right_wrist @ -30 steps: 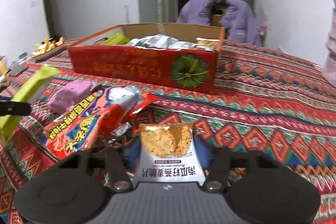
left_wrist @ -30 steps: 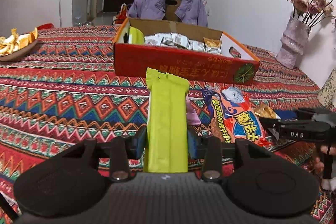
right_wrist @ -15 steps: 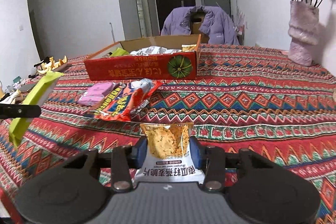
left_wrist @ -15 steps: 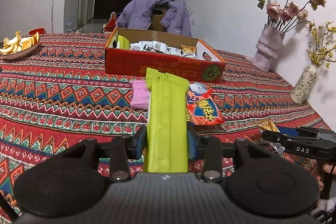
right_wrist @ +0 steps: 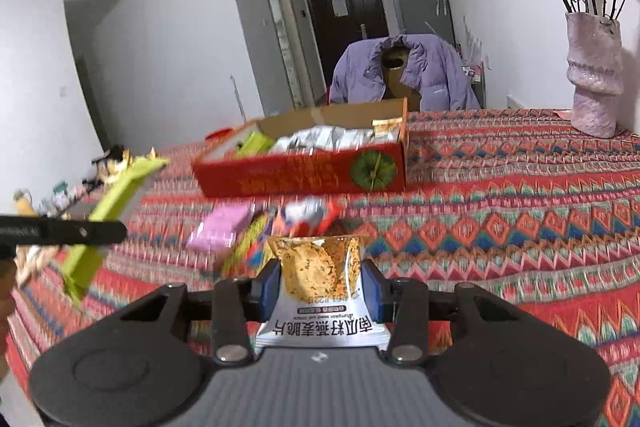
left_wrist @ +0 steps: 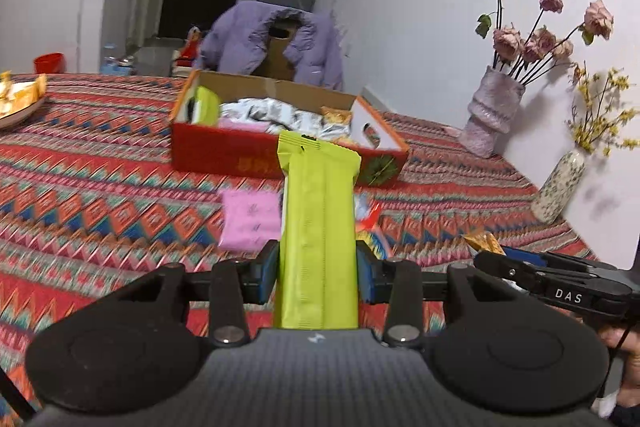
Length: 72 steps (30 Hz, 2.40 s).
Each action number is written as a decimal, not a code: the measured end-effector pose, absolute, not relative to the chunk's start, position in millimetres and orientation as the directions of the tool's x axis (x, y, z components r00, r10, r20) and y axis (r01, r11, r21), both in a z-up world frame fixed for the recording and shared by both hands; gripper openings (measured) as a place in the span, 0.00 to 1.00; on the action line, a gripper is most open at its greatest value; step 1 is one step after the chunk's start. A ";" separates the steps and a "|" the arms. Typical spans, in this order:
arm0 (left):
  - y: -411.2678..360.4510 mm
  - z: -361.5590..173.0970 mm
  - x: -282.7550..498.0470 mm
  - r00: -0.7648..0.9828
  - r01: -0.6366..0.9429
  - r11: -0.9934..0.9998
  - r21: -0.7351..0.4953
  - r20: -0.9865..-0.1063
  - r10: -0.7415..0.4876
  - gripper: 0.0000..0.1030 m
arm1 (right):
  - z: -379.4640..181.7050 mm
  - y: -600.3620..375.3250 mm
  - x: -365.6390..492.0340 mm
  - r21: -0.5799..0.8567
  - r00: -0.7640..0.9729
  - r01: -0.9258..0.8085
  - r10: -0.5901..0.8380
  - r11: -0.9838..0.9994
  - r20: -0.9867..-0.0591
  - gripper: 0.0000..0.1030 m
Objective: Organize snacks
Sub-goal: 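Carry the lime-green bar and oat-cookie bag into the red box and open both tools, then withdraw both tools from the box back toward the remaining snacks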
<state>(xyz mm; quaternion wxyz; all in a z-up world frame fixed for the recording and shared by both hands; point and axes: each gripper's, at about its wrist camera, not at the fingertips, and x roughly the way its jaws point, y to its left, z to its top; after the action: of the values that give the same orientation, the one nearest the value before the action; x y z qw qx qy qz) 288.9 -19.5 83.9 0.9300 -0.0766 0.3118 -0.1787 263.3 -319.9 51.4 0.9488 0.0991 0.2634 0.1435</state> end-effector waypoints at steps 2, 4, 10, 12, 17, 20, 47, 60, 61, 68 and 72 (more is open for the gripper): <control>-22.2 93.9 313.2 0.729 0.301 0.912 -0.279 -0.550 -0.408 0.39 | 61.9 -321.1 281.6 0.261 0.828 -0.224 0.325 0.939 -0.458 0.40; -26.5 104.0 341.8 0.719 0.319 0.902 -0.292 -0.545 -0.431 0.39 | 73.3 -323.7 305.6 0.261 0.833 -0.228 0.326 0.938 -0.446 0.40; -42.8 128.1 440.0 0.726 0.313 0.909 -0.275 -0.549 -0.415 0.39 | 95.6 -328.5 407.0 0.308 0.821 -0.236 0.359 0.922 -0.443 0.40; -46.1 130.5 473.9 0.723 0.294 0.912 -0.284 -0.558 -0.407 0.39 | 96.1 -327.0 447.1 0.323 0.811 -0.223 0.359 0.920 -0.462 0.40; -53.6 111.5 557.4 0.693 0.200 0.929 -0.311 -0.626 -0.359 0.39 | 74.1 -322.8 538.7 0.361 0.770 -0.149 0.337 0.921 -0.541 0.41; -49.7 84.9 596.3 0.658 0.101 0.931 -0.351 -0.678 -0.327 0.39 | 59.6 -313.8 569.5 0.297 0.773 -0.124 0.280 0.947 -0.569 0.41; -28.5 113.0 537.2 0.691 0.183 0.957 -0.224 -0.663 -0.288 0.51 | 104.9 -309.3 527.1 0.159 0.814 -0.152 0.215 0.975 -0.539 0.63; 4.0 132.9 334.8 0.843 0.279 0.960 0.034 -0.488 -0.228 0.79 | 134.1 -308.7 339.5 0.103 0.857 -0.259 0.278 0.960 -0.434 0.80; 5.5 129.7 318.6 0.853 0.268 0.962 0.044 -0.476 -0.216 0.81 | 132.6 -306.8 325.3 0.099 0.857 -0.272 0.288 0.957 -0.426 0.82; 22.5 106.3 228.5 0.881 0.208 0.978 0.016 -0.438 -0.180 0.86 | 107.1 -289.8 237.5 0.051 0.846 -0.318 0.308 0.947 -0.436 0.84; 31.5 93.7 191.3 0.885 0.149 0.989 -0.010 -0.445 -0.138 0.90 | 84.4 -285.8 202.7 0.059 0.847 -0.279 0.274 0.959 -0.455 0.85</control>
<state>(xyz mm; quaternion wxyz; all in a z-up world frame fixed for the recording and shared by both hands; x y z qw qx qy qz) 191.3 31.5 93.7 0.9707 0.0125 0.2283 -0.0740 202.7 -285.8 84.4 0.9610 -0.0048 0.2361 0.1439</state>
